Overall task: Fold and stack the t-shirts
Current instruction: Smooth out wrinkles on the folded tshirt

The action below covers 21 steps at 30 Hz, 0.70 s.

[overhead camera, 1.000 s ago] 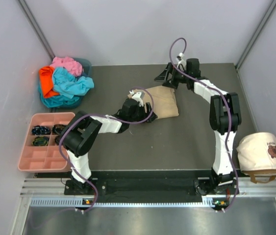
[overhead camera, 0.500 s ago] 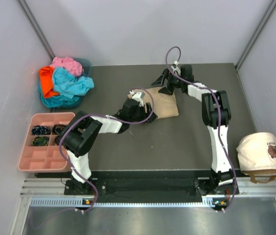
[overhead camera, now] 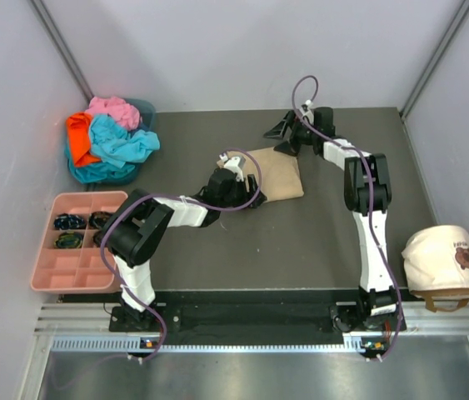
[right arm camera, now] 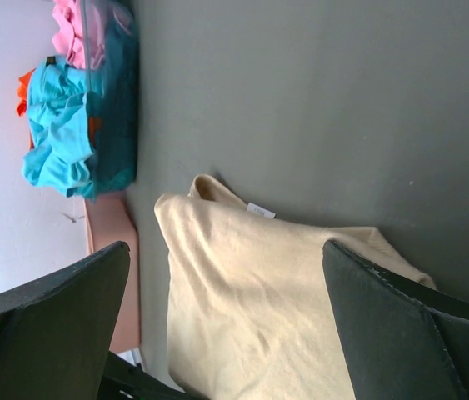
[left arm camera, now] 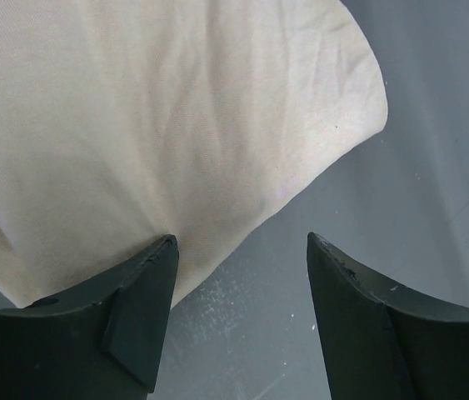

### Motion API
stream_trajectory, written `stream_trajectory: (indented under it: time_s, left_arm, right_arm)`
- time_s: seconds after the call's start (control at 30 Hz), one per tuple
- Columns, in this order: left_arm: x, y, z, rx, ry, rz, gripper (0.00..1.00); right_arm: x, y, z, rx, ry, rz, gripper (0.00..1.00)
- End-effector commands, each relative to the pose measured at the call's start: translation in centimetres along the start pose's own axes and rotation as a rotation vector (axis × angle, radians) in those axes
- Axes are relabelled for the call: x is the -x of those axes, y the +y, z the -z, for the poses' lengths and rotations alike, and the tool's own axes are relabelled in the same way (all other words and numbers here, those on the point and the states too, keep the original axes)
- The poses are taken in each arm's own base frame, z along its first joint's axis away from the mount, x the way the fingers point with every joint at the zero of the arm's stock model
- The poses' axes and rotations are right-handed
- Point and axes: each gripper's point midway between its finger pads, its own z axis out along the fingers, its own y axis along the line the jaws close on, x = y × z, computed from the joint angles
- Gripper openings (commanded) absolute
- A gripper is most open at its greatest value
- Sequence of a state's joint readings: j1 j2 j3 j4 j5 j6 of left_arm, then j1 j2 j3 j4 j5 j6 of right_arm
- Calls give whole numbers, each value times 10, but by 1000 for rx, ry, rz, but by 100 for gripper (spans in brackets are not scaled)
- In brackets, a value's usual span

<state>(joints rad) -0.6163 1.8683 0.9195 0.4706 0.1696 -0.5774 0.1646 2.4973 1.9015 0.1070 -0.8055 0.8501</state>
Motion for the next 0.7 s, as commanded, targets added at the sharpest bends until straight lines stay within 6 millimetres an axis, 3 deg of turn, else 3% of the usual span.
stream_trajectory:
  time_s: [0.0, 0.2, 0.4, 0.47, 0.53, 0.57, 0.6, 0.67]
  left_arm:
    - [-6, 1, -1, 5, 14, 1, 68]
    - [-6, -1, -2, 1, 13, -6, 68]
    - [-1, -7, -3, -16, 5, -10, 68]
    - [9, -14, -4, -33, -11, -17, 68]
    - [18, -25, -6, -52, -20, -34, 68]
    - [24, -30, -5, -58, -30, -40, 68]
    - [28, -36, -5, -69, -35, -52, 68]
    - [49, -52, -4, -100, -69, -65, 69]
  right_arm:
    - [41, -2, 13, -18, -108, 76, 99]
    - [75, 11, 29, -28, -161, 143, 99]
    - [113, 38, 52, 8, -249, 224, 99]
    - [125, 57, 67, 16, -286, 275, 99]
    - [130, 60, 78, -31, -314, 287, 99]
    - [136, 80, 94, -48, -345, 344, 99]
    - [142, 80, 102, -108, -383, 354, 99]
    - [134, 68, 118, -234, -381, 345, 99]
